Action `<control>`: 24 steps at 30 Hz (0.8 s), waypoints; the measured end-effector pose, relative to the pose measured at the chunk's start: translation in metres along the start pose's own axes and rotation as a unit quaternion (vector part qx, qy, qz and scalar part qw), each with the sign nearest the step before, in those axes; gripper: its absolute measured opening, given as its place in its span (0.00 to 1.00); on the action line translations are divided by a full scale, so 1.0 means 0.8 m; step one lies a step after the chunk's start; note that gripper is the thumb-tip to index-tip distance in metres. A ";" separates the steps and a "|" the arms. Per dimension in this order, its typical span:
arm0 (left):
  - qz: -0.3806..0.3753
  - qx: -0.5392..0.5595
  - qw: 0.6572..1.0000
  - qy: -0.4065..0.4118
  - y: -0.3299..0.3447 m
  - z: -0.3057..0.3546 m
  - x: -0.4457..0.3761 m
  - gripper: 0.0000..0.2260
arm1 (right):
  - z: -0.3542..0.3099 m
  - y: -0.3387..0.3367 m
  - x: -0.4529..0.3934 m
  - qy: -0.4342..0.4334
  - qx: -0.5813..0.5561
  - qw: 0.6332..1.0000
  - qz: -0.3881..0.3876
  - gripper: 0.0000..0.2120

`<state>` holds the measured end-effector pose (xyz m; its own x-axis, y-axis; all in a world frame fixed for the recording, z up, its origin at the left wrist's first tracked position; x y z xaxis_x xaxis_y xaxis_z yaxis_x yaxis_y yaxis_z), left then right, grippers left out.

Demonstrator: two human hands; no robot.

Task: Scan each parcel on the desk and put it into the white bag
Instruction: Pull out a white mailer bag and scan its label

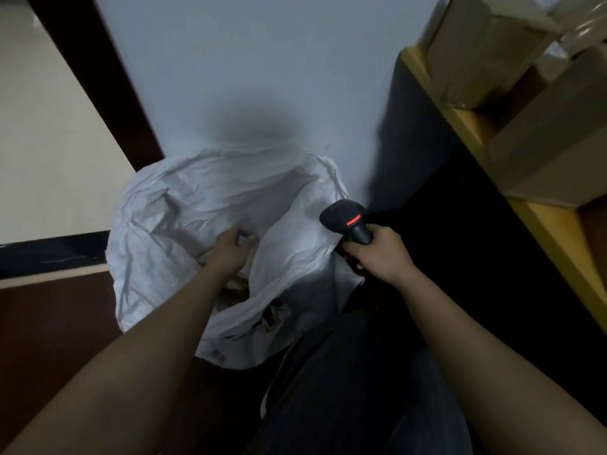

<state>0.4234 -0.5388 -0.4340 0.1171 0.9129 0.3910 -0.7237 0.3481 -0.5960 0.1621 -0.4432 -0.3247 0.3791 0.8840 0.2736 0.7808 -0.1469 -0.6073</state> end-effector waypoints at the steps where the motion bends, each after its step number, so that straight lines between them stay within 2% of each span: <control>1: 0.005 0.025 1.000 0.002 0.003 0.008 0.001 0.14 | 0.001 -0.002 0.000 0.000 -0.003 1.000 0.003 0.05; 3: 0.018 0.068 0.998 0.004 0.005 0.027 0.006 0.21 | 0.000 -0.009 0.005 -0.004 -0.004 1.000 0.011 0.06; 5: 0.013 0.099 0.995 0.017 0.006 0.054 0.016 0.18 | -0.004 -0.022 0.015 -0.014 -0.002 1.000 0.022 0.07; 11: -0.022 0.147 0.979 0.141 0.006 0.173 0.074 0.06 | -0.012 -0.090 0.090 -0.031 -0.020 0.995 0.088 0.08; 17: -0.047 0.183 0.943 0.272 0.027 0.297 0.165 0.08 | -0.016 -0.191 0.211 -0.028 -0.062 0.979 0.194 0.06; 24: -0.156 0.161 0.903 0.367 0.093 0.420 0.295 0.04 | -0.002 -0.307 0.349 -0.005 -0.120 0.946 0.302 0.03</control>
<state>0.1681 -0.3694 -0.1505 0.6826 0.7181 -0.1357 -0.7243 0.6398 -0.2571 0.0772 -0.1609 -0.0978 0.7878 0.6112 -0.0768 0.5143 -0.7212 -0.4642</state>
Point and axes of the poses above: each hand's wrist, its own x-axis away from the middle knuckle, its own y-axis out of the palm, z = x × y, the point moved 6 cm from there along -x, towards the middle knuckle, and after that the axes turned 9 degrees about -x, right-handed, at the moved point
